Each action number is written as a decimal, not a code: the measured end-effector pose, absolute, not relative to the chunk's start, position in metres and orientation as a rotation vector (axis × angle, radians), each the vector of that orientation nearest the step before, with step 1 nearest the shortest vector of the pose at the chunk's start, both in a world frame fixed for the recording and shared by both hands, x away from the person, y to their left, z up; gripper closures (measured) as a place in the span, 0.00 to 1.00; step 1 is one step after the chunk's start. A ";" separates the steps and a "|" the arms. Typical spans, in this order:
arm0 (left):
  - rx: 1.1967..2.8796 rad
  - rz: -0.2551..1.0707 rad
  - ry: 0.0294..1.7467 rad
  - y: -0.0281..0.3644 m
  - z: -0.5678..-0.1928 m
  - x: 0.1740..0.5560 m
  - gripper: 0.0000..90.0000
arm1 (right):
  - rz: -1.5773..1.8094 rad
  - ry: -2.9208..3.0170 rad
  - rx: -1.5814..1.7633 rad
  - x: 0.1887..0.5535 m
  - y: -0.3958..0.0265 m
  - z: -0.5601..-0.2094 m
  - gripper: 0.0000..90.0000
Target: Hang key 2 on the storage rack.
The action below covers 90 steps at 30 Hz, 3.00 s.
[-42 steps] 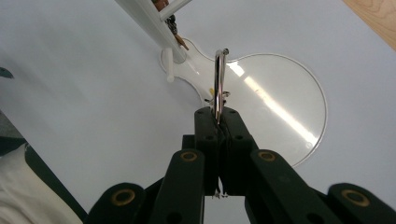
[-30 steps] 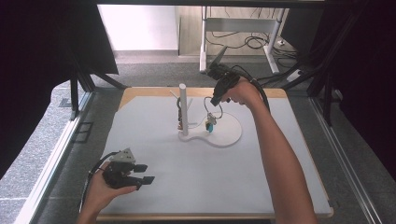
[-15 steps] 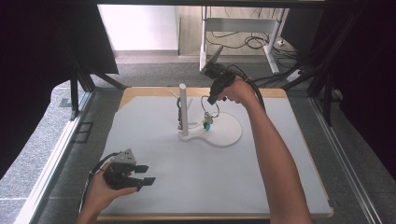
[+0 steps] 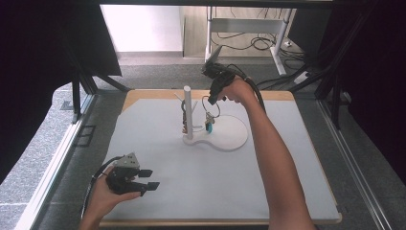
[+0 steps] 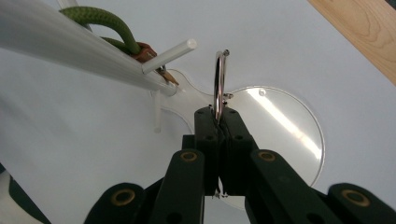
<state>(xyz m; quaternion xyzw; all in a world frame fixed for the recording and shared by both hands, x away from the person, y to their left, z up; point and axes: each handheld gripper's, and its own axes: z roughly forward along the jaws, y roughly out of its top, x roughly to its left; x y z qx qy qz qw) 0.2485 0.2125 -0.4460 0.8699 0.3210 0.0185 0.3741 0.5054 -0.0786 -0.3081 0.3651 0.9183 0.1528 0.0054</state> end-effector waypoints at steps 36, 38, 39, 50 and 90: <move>2.221 0.066 0.822 0.211 -0.443 0.248 0.49 | 0.585 2.930 1.119 0.486 -0.057 -0.326 0.97; 2.224 0.064 0.821 0.211 -0.443 0.248 0.49 | 0.591 2.927 1.123 0.485 -0.057 -0.328 0.97; 2.224 0.064 0.821 0.211 -0.443 0.248 0.49 | 0.587 2.929 1.124 0.485 -0.058 -0.329 0.97; 2.234 0.064 0.817 0.209 -0.444 0.248 0.49 | 0.644 2.925 1.158 0.481 -0.059 -0.334 0.93; 2.252 0.087 0.839 0.207 -0.444 0.246 0.49 | 1.065 2.644 1.107 0.350 -0.222 -0.382 0.56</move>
